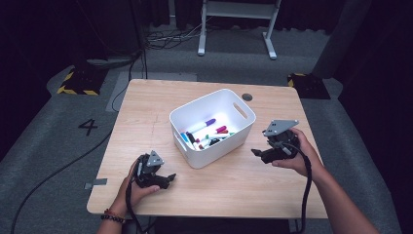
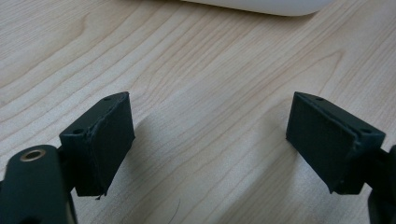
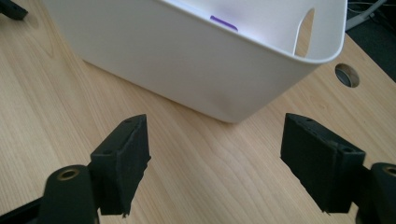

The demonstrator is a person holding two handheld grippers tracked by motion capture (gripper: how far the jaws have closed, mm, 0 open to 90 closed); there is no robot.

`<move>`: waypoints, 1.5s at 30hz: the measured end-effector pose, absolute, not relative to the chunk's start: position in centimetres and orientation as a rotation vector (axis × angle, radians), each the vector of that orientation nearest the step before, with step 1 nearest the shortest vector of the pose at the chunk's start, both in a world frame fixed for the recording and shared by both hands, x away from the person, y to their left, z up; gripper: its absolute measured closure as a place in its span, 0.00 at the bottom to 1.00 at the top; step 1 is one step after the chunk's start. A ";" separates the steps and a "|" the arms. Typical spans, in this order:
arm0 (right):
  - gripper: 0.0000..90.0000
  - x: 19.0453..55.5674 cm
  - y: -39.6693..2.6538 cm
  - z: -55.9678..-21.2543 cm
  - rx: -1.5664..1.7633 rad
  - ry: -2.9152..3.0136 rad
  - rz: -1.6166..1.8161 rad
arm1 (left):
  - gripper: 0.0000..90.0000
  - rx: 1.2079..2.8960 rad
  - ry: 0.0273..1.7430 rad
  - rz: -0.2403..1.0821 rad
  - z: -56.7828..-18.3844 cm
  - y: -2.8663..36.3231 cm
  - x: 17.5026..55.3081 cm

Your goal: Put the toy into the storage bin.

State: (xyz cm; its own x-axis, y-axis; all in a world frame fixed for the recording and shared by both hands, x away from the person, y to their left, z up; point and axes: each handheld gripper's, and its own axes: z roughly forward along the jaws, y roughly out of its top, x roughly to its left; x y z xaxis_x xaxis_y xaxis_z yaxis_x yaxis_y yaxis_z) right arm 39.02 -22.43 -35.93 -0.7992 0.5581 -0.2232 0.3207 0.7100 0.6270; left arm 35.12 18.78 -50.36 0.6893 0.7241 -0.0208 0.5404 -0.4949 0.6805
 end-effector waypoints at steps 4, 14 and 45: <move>0.27 38.6 -23.1 -36.8 0.687 2.518 0.809 | 0.17 2.223 0.964 0.352 -50.4 18.8 35.1; 0.27 37.5 -25.0 -39.3 0.721 2.521 0.777 | 0.17 2.223 0.964 0.352 -50.4 18.8 35.1; 0.25 34.8 -32.9 -46.3 0.892 2.492 0.764 | 0.17 2.223 0.964 0.352 -50.4 18.8 35.1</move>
